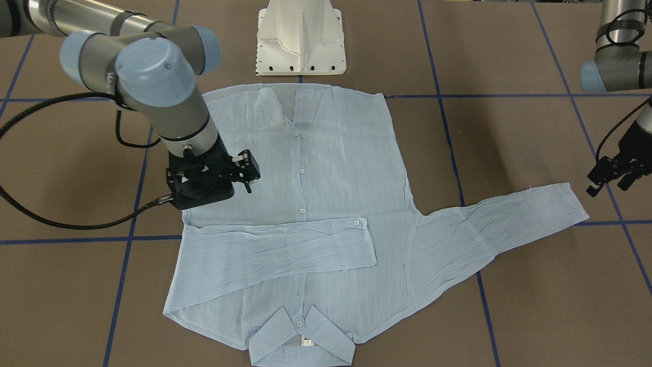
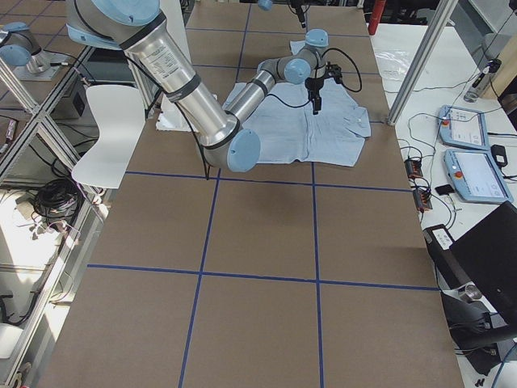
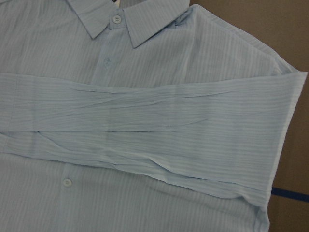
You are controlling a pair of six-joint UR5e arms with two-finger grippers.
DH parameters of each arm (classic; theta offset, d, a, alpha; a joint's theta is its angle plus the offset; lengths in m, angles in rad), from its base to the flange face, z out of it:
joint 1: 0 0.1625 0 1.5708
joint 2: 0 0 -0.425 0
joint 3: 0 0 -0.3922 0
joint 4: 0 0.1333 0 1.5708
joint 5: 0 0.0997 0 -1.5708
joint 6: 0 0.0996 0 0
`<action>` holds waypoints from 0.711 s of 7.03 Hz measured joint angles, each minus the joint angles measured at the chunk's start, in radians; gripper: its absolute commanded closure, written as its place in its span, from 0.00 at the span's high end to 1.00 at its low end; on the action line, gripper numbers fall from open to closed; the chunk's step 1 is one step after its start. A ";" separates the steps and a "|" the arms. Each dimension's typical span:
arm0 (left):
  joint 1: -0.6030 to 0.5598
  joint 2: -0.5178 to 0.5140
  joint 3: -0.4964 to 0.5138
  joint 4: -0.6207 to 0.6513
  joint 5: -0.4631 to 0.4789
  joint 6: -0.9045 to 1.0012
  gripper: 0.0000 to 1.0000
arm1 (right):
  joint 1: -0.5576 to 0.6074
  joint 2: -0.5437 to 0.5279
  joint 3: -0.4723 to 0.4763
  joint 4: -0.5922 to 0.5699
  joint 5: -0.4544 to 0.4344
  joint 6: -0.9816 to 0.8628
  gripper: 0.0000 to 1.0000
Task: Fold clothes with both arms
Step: 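Release the sleeve across the chest and raise the right gripper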
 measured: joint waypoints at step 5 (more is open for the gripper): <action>0.091 -0.072 0.124 -0.021 0.082 0.005 0.70 | 0.059 -0.188 0.153 -0.002 0.052 -0.091 1.00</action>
